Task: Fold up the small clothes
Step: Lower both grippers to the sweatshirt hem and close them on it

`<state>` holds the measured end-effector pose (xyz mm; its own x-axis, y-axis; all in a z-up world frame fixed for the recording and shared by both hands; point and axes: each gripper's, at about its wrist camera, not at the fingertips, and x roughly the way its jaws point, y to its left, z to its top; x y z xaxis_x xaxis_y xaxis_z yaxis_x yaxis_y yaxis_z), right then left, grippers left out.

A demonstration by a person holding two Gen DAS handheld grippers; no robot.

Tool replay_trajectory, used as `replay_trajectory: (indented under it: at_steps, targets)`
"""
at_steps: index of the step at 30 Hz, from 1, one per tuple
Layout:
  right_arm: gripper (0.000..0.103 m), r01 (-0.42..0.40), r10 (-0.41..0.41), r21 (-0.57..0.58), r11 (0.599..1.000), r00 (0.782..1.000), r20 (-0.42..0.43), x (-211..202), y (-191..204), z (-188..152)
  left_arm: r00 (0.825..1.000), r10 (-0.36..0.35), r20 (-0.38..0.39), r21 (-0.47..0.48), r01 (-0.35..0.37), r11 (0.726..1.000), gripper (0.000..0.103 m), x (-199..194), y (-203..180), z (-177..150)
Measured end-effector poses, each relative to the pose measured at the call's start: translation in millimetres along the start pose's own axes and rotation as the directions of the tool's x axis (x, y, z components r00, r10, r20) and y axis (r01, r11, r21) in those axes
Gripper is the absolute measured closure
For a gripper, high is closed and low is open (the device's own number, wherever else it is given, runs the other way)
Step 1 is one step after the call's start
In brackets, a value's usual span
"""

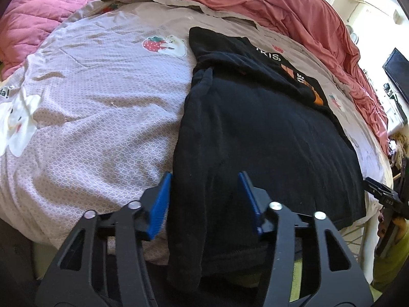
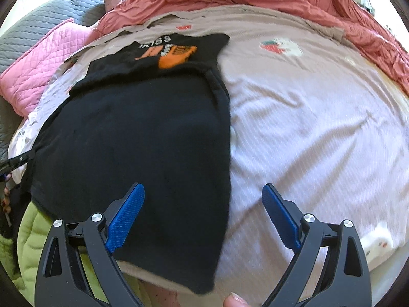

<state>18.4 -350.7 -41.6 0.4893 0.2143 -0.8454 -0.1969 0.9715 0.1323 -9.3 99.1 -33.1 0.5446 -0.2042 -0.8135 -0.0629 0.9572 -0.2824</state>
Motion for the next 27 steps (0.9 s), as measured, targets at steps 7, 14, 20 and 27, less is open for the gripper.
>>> replay_trajectory:
  at_steps: [7, 14, 20, 27]
  targets:
    - [0.071, -0.034, 0.034, -0.007, 0.999, 0.999, -0.031, -5.4, -1.8, -10.7, 1.0, 0.014, 0.001, 0.007, -0.014, 1.0, 0.075, -1.9, 0.4, -2.7]
    - [0.078, -0.054, 0.054, -0.002, 0.999, 0.997, -0.046, -6.4, -2.3, -20.6, 1.0, 0.009, -0.006, -0.003, -0.009, 1.0, 0.075, -1.4, 3.0, -4.5]
    - [0.075, -0.079, 0.077, -0.011, 0.997, 0.994, -0.079, -5.1, 1.1, -28.4, 1.0, 0.004, -0.009, 0.009, -0.003, 1.0, 0.075, -5.8, 2.8, -8.9]
    - [0.075, -0.094, 0.092, -0.017, 0.995, 0.992, -0.082, -3.4, 5.8, -30.5, 1.0, 0.0, -0.028, -0.001, 0.0, 1.0, 0.074, -2.6, 4.2, -13.7]
